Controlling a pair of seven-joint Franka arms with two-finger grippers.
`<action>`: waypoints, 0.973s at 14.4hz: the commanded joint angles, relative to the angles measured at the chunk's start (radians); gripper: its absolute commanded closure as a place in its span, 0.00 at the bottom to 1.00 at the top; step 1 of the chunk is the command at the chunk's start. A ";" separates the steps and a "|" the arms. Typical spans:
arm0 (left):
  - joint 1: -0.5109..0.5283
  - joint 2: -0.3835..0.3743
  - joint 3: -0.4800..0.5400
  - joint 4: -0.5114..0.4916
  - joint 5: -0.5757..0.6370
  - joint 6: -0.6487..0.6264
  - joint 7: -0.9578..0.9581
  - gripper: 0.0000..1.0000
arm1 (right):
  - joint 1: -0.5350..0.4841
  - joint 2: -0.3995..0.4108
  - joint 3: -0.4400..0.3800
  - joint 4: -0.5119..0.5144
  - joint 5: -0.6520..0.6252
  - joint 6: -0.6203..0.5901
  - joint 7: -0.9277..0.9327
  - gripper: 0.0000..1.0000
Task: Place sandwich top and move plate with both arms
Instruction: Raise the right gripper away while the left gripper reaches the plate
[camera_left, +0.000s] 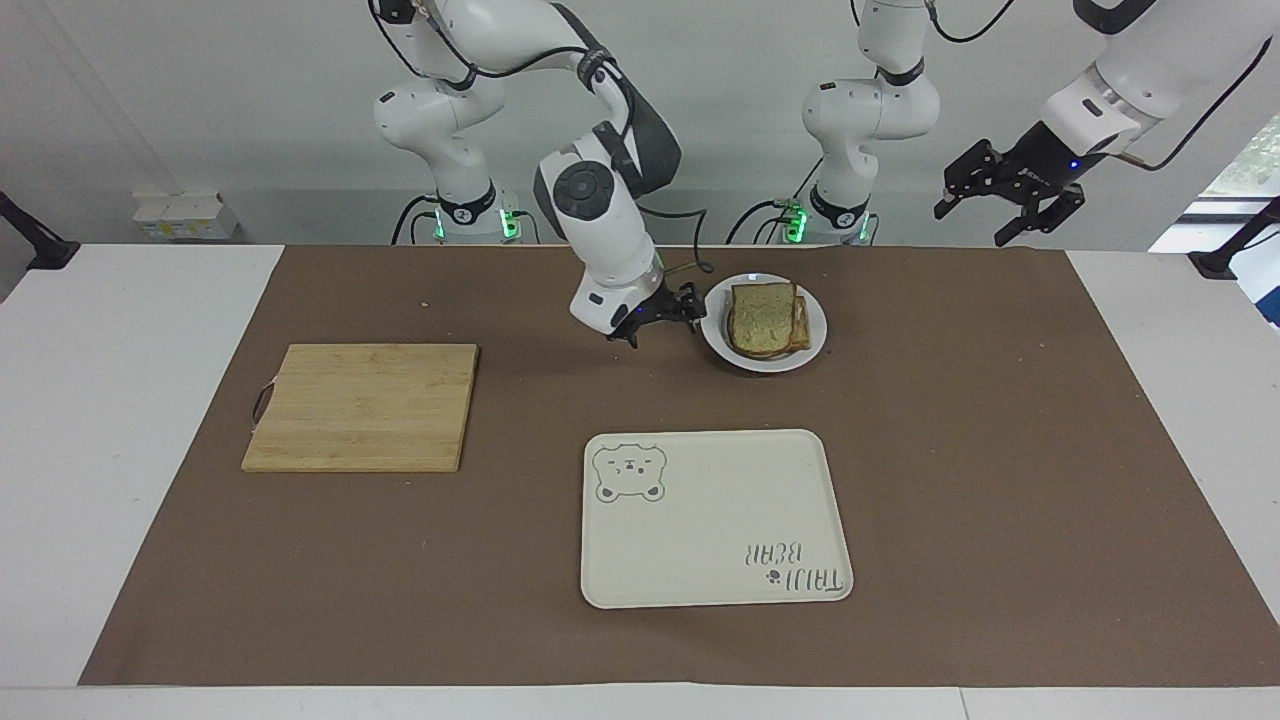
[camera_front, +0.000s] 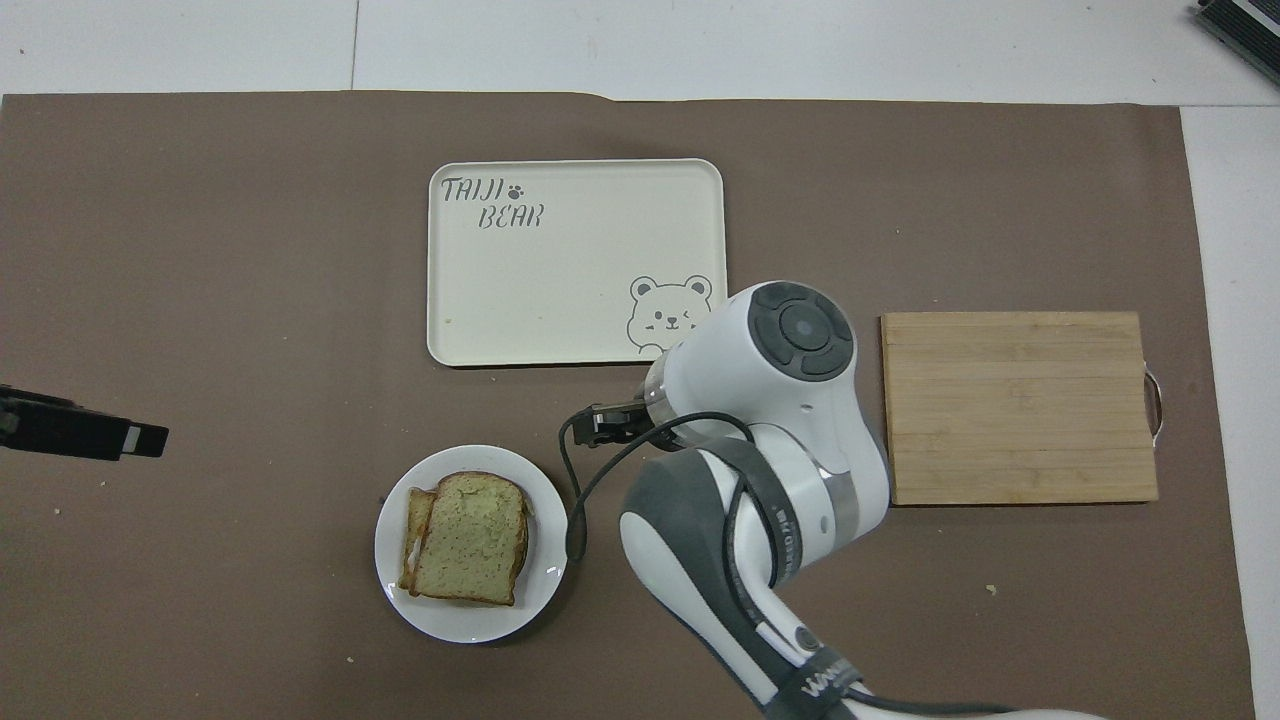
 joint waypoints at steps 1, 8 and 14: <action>0.029 -0.063 -0.005 -0.217 -0.080 0.119 0.102 0.00 | -0.064 -0.056 0.011 -0.017 -0.052 -0.115 -0.012 0.00; 0.072 -0.017 -0.002 -0.601 -0.405 0.385 0.470 0.00 | -0.213 -0.082 0.012 -0.017 -0.054 -0.368 -0.011 0.00; 0.112 0.075 -0.002 -0.690 -0.548 0.412 0.667 0.07 | -0.375 -0.082 0.011 -0.017 -0.058 -0.491 -0.009 0.00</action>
